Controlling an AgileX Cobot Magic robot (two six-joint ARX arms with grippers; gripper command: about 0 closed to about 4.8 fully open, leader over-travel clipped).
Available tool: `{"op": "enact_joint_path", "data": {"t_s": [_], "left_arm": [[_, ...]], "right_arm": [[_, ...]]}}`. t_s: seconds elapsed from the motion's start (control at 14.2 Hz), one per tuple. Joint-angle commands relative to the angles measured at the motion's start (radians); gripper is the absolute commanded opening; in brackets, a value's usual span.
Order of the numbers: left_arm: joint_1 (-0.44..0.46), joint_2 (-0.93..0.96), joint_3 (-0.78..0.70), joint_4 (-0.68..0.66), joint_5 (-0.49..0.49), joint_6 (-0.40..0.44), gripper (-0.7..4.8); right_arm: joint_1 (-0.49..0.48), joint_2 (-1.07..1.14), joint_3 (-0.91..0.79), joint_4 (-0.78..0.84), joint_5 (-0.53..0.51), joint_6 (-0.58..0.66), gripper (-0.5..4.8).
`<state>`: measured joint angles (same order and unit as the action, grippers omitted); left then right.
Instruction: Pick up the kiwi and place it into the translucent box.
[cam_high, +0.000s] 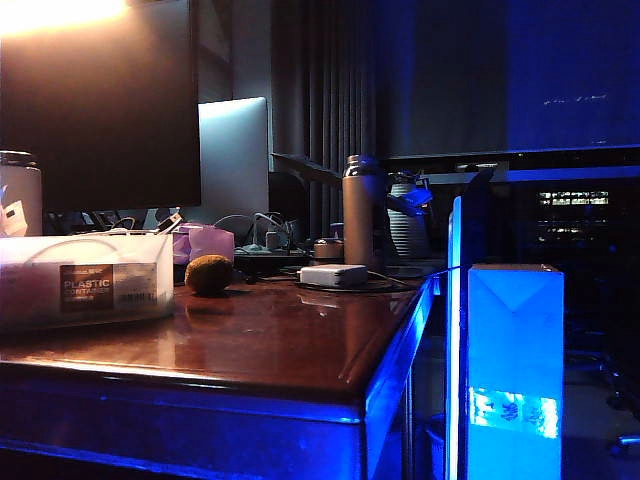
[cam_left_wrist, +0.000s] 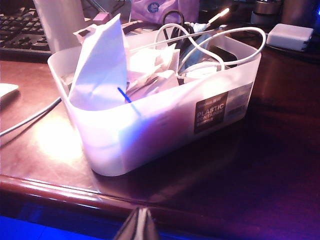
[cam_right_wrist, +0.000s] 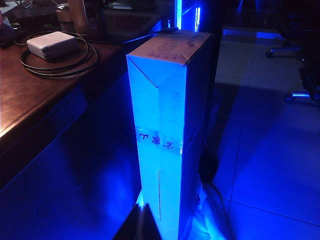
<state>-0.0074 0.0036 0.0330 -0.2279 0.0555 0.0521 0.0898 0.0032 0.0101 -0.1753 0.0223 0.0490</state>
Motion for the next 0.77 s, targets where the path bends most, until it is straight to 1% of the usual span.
{"op": "enact_joint_path", "data": {"t_s": [0.07,0.21,0.28,0.35,0.42,0.49,0.56,0.63,0.7,0.77], "left_arm": [[0.0,-0.003,-0.003,-0.017,-0.003,-0.004,-0.03],[-0.001,-0.003,-0.003,-0.017,-0.004,-0.004,-0.03],[-0.001,-0.003,-0.003,-0.016,-0.004,-0.021,-0.03],[-0.001,-0.003,-0.003,-0.008,-0.016,-0.109,-0.03],[-0.001,-0.003,0.004,0.015,-0.033,-0.237,-0.03],[-0.001,-0.003,0.023,0.037,-0.037,-0.309,-0.03],[0.0,-0.003,0.055,0.05,-0.045,-0.352,-0.03],[0.0,0.001,0.103,0.05,-0.061,-0.374,-0.03],[0.0,0.003,0.163,0.051,-0.093,-0.379,-0.03],[0.0,0.025,0.235,0.051,-0.143,-0.38,-0.03]], "right_arm": [[0.0,-0.001,-0.004,0.004,-0.006,0.004,-0.01],[0.0,-0.001,-0.004,0.004,-0.006,0.004,-0.01],[0.0,-0.001,-0.004,0.005,-0.006,0.013,-0.01],[0.0,-0.001,-0.003,0.007,0.01,0.1,-0.01],[0.0,-0.001,-0.003,0.008,0.038,0.183,-0.01],[0.0,-0.001,-0.002,0.018,0.062,0.251,-0.01],[0.0,-0.001,0.007,0.033,0.066,0.296,-0.01],[0.0,-0.001,0.025,0.055,0.066,0.3,-0.01],[0.0,-0.001,0.052,0.086,0.067,0.299,-0.01],[0.0,-0.001,0.091,0.121,0.09,0.299,-0.01]]}}
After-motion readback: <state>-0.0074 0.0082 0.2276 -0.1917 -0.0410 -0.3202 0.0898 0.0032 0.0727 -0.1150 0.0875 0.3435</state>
